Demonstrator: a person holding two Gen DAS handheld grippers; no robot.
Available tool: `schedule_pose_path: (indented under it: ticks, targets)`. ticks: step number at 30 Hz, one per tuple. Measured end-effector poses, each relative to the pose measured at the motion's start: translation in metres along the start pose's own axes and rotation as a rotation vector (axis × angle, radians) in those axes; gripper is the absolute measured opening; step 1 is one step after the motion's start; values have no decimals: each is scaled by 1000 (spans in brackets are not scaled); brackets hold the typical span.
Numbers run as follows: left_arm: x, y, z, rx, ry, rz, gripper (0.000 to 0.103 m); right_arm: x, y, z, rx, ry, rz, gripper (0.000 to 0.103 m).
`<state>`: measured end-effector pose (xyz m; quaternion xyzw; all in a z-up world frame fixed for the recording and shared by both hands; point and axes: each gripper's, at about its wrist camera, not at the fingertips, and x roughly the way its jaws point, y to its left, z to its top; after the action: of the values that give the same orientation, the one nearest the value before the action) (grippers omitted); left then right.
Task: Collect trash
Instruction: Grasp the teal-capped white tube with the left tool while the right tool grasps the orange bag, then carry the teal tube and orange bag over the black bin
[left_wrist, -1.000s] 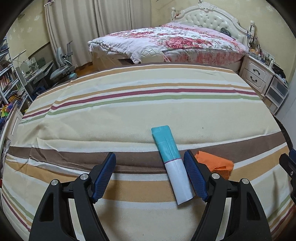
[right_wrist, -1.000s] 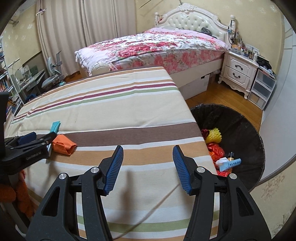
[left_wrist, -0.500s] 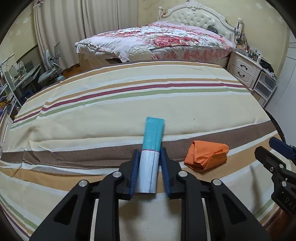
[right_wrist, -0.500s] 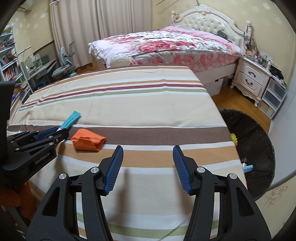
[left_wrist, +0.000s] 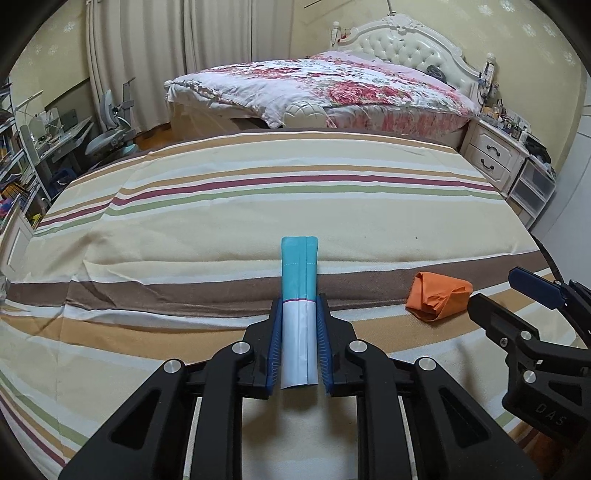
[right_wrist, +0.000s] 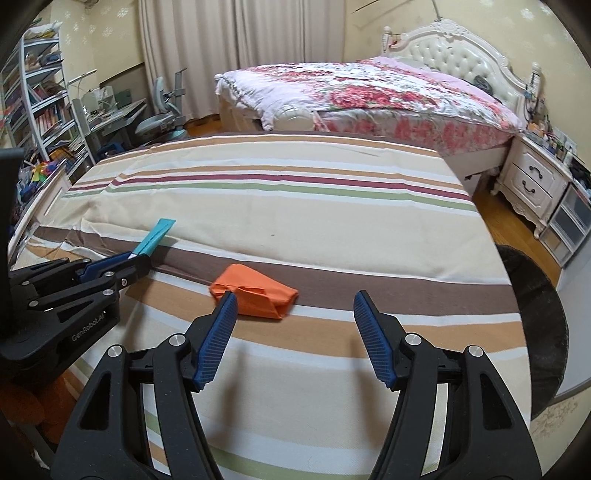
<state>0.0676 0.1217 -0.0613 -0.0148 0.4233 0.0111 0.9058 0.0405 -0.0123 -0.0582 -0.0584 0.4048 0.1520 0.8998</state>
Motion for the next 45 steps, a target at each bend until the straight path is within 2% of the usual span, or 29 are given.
schedule_pose_path:
  ticks: [7, 8, 9, 21, 34, 45]
  targets:
    - [-2, 10, -2, -14, -12, 10, 19, 21, 24, 2, -87, 49, 6, 67]
    - [-1, 10, -3, -16, -10, 10, 19, 23, 26, 2, -98, 63, 4, 65]
    - [0, 11, -3, -17, -8, 8, 19, 25, 28, 1, -108, 70, 1, 56]
    - [-1, 3, -5, -8, -20, -21, 19, 18, 26, -3, -104, 51, -24, 55]
    - [-12, -25, -1, 21, -52, -62, 19, -8, -18, -7, -11, 3, -96, 55]
    - [-20, -68, 11, 78, -87, -119, 19, -27, -66, -9, 70, -36, -173, 55]
